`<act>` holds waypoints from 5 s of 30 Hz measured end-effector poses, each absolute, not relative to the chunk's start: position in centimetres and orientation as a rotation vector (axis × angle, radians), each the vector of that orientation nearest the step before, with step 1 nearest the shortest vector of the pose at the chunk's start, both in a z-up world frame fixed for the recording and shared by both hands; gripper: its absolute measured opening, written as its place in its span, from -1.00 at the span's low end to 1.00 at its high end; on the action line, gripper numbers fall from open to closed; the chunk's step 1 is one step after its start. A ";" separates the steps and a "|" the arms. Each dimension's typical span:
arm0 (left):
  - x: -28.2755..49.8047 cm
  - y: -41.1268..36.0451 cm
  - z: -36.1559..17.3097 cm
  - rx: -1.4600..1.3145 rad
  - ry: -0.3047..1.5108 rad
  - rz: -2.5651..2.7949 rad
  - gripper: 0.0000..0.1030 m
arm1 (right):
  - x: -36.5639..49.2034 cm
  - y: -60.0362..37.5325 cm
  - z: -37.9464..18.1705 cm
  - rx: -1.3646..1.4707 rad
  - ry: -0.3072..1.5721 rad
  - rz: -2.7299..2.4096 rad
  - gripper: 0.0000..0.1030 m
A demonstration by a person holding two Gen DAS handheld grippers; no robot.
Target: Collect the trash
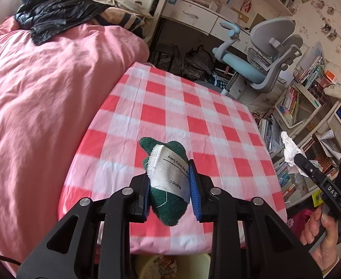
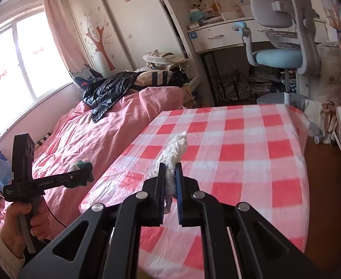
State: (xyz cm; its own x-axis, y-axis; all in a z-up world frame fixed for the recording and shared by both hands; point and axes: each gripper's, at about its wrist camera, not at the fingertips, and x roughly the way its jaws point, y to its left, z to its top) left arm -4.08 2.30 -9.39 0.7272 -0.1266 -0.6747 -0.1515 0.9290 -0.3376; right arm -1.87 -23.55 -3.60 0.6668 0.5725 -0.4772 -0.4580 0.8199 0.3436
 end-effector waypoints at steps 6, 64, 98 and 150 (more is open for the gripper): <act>-5.1 1.3 -9.2 -0.347 0.749 0.016 -0.49 | -2.6 -22.9 -3.6 0.218 0.591 0.600 -0.83; -13.8 -6.3 -17.3 -0.223 1.068 -0.131 -0.36 | -13.0 -19.7 -9.0 -0.131 0.724 0.649 0.39; -3.8 0.6 -6.6 -0.181 0.689 0.172 0.85 | -3.1 -21.1 -4.3 -0.093 0.529 0.306 0.85; -0.1 -3.2 -6.3 -0.082 0.587 0.171 0.86 | 3.4 -20.7 -7.3 -0.130 0.642 0.285 0.85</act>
State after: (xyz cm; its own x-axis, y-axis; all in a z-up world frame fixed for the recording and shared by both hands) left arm -0.09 -3.17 -6.29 0.8190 0.1369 -0.5572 -0.1838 0.9826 -0.0287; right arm 3.40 -20.70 -7.29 0.7635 0.2212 -0.6068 -0.3011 0.9531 -0.0314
